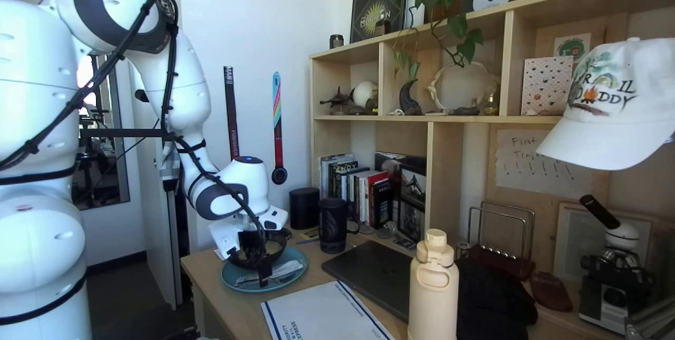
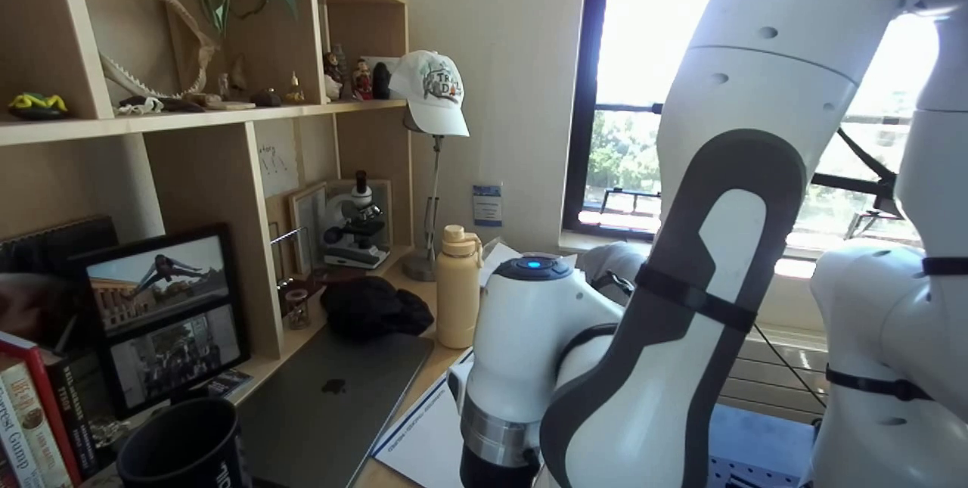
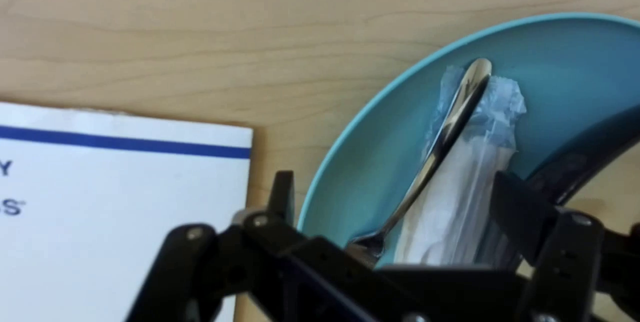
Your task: Pick up the fork from the bowl and put it on the plate under the bowl
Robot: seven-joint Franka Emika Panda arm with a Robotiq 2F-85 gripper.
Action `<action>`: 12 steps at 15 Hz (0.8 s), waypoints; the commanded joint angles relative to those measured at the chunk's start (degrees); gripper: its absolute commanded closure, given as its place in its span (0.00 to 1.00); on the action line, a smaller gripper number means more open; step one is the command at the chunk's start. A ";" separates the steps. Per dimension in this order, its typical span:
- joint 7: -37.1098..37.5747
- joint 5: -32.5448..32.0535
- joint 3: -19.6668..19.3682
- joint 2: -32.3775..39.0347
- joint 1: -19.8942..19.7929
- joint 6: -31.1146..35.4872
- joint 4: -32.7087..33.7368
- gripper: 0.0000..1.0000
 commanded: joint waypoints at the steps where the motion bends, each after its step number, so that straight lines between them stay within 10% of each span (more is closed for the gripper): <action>1: 4.89 -12.26 -1.86 -7.95 -1.14 -13.22 2.30 0.00; 12: 2.58 -16.66 -0.31 -21.66 -1.30 -49.82 19.77 0.00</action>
